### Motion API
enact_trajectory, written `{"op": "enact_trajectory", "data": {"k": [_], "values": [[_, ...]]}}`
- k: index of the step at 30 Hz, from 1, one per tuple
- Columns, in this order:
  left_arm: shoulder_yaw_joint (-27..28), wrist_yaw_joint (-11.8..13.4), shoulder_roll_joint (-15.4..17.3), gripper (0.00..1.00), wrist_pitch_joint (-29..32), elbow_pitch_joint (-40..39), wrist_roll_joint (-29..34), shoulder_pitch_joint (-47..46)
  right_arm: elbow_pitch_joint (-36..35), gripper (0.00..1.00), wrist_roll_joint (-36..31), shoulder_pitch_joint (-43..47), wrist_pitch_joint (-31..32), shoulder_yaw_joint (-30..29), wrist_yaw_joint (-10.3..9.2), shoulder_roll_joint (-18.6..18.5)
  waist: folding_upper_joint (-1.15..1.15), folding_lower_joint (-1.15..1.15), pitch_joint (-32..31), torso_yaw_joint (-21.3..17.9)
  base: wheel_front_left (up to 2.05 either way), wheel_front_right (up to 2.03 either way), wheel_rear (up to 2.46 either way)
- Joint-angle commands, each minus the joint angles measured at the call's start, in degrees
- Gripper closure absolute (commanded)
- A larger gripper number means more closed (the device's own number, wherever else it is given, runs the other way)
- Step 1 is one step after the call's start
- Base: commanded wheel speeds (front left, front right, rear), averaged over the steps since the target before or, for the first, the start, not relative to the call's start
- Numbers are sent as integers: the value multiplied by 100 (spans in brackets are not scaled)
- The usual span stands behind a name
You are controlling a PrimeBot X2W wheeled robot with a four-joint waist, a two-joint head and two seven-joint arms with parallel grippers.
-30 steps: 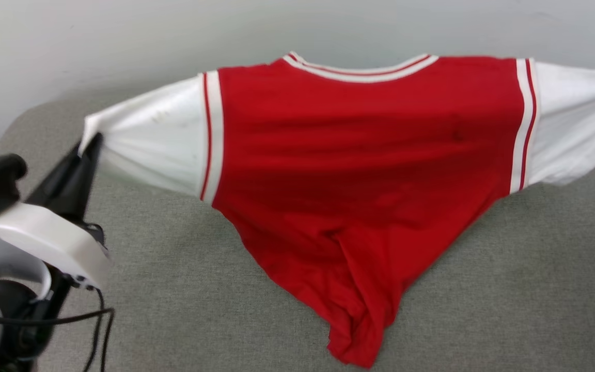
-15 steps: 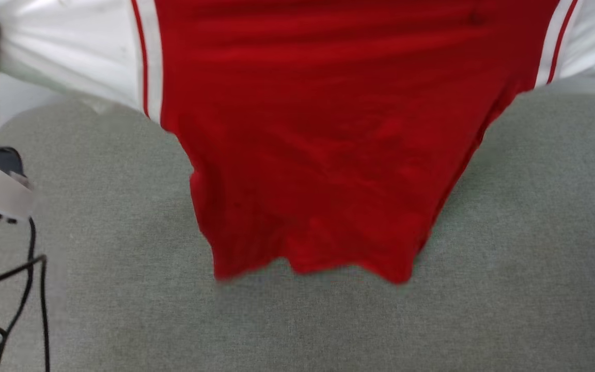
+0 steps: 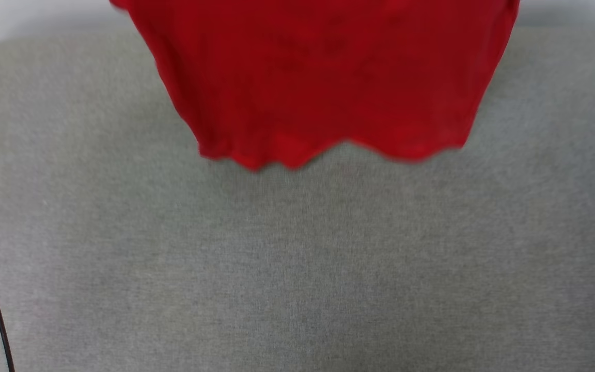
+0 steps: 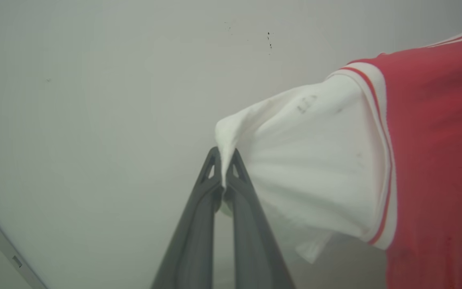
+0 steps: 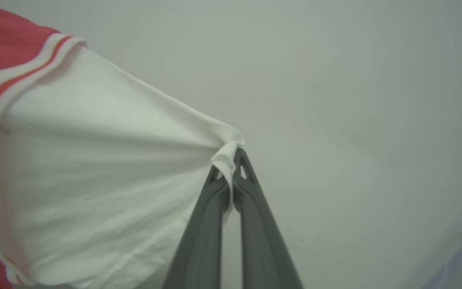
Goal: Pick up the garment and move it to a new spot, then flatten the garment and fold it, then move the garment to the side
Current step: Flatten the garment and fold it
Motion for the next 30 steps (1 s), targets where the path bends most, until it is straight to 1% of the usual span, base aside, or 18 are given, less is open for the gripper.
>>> {"op": "enact_trajectory", "data": {"k": [1,4,8,13,14,18,20,23,27,30], "values": [[-76,-96,-12,100,20,240,-111,-459,190,100,-66,-397,-66,-9,-12,-28,0,-1,571,56,0,0,0],[-269,-245,-52,100,17,670,-150,-1240,547,100,-210,-1000,-218,80,-12,-57,0,-1,971,91,0,0,0],[-638,-408,-104,100,-121,1337,44,-2319,1090,100,-380,-1813,-451,199,-12,-76,0,-1,1434,126,0,0,0],[-1119,-515,-211,100,-496,2267,372,-3739,1789,100,-644,-2837,-756,129,-12,57,0,-1,1882,141,0,0,0],[-1119,-515,-211,100,-496,2267,372,-3739,1789,100,-644,-2837,-756,129,-12,57,0,-1,1882,141,0,0,0],[-1387,-551,-356,100,-993,3048,608,-4744,2348,100,-959,-3509,-1103,-99,-12,271,0,-1,2123,125,0,0,0],[-1436,-551,-495,100,-1270,3438,568,-5137,2620,100,-1079,-3795,-1300,-327,-12,441,0,-1,2191,119,0,0,0],[-1592,-557,-561,100,-1516,3971,561,-5535,3040,100,-1295,-4086,-1553,-736,-12,747,0,-1,2293,83,0,0,0],[-1872,-564,-671,100,-1874,4521,497,-5740,3460,100,-1634,-4256,-1917,-966,-12,936,0,-1,2394,109,0,0,0],[-2088,-565,-701,100,-2122,4818,358,-5647,3739,100,-1731,-4250,-2126,-1166,-12,1065,0,-1,2446,135,0,0,0]]}}
